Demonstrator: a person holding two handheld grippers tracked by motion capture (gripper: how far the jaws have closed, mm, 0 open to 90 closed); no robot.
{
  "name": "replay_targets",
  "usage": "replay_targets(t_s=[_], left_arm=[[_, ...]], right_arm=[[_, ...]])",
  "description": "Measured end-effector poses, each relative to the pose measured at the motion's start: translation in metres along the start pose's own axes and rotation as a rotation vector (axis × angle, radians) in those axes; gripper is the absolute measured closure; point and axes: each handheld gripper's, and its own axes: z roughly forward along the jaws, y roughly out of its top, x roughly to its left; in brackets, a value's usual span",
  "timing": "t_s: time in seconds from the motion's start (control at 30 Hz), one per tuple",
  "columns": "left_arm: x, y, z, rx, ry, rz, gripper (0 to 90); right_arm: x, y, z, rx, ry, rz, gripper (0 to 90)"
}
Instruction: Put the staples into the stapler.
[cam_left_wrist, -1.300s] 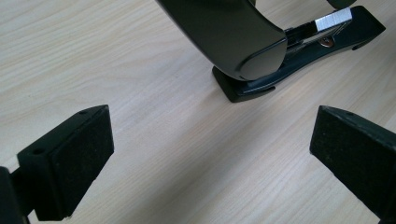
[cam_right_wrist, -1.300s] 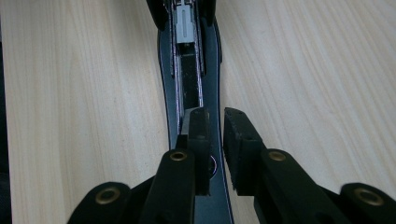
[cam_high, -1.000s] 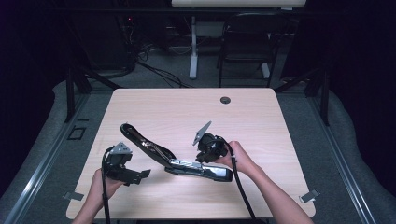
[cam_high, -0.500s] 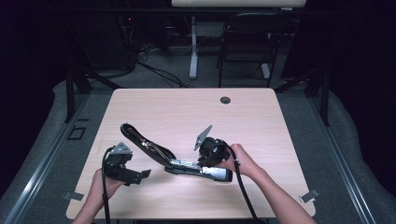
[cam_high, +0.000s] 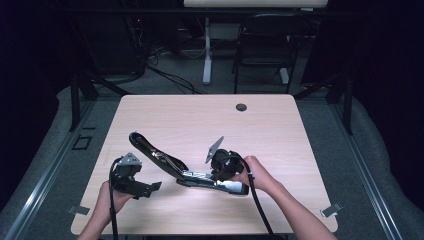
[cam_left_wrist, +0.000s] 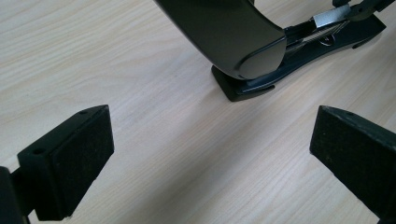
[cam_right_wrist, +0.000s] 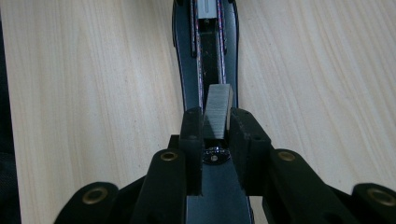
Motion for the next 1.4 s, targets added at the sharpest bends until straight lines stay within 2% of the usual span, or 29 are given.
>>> replay_targets(t_s=[0.27, 0.37, 0.7, 0.87, 1.2, 1.3, 1.4], left_arm=[[0.0, 0.0, 0.001, 0.0, -0.001, 0.0, 0.0], [0.0, 0.0, 0.001, -0.002, 0.002, 0.002, 0.0], [0.0, 0.0, 0.001, -0.001, 0.003, 0.0, 0.0], [-0.001, 0.0, 0.001, 0.001, 0.003, 0.0, 0.0], [0.0, 0.0, 0.001, 0.001, 0.003, 0.003, 0.0], [0.0, 0.0, 0.0, -0.012, 0.012, -0.004, 0.0], [0.0, 0.0, -0.002, -0.018, 0.019, -0.011, 0.1]], right_arm=[[-0.005, -0.001, 0.001, -0.02, 0.034, 0.015, 77.1], [-0.006, 0.0, 0.001, -0.025, 0.038, 0.006, 77.8], [-0.001, 0.003, 0.0, 0.004, 0.005, -0.066, 77.7], [0.001, 0.006, 0.001, 0.019, -0.008, -0.077, 77.7], [0.0, 0.007, -0.001, 0.025, -0.001, -0.068, 74.6], [-0.004, 0.005, -0.006, -0.012, -0.016, -0.043, 72.6], [-0.007, 0.002, -0.012, -0.039, -0.036, -0.001, 66.3]])
